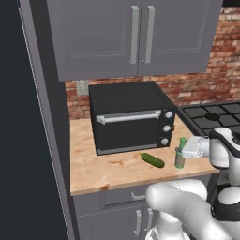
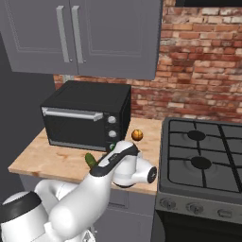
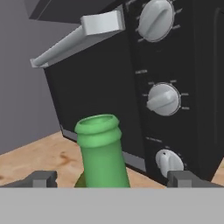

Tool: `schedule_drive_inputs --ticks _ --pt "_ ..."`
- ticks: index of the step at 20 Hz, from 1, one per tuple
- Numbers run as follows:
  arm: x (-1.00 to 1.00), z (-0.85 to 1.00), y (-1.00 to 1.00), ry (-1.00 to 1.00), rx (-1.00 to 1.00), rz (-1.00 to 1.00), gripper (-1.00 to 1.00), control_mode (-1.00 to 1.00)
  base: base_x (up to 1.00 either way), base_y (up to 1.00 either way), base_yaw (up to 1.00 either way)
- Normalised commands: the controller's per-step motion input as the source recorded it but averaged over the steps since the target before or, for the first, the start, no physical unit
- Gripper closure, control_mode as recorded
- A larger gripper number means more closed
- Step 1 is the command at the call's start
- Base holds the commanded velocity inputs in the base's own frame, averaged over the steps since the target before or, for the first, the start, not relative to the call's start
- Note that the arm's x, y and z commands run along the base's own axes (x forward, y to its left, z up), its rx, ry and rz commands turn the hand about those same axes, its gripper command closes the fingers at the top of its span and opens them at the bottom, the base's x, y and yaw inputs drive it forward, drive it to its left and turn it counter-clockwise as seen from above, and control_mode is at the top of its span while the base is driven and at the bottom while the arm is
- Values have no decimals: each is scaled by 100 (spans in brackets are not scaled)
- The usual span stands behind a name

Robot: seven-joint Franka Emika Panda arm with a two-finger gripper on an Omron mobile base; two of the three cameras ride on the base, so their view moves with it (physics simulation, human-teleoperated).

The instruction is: Place the beer on the top shelf of the fridge to keep it out of children's reach, and place the cucumber and orange on lower shelves for easy access.

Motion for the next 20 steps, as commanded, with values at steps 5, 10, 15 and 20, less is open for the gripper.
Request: schedule_drive_inputs --ticks 5,10,15,20 --pt "15 -2 0 0 0 0 -100 -100 0 0 0" --pt "6 -7 0 0 0 0 100 -100 0 0 0" --pt "0 0 0 0 0 0 100 -100 0 0 0" --pt "-6 5 0 0 0 2 100 -100 0 0 0"
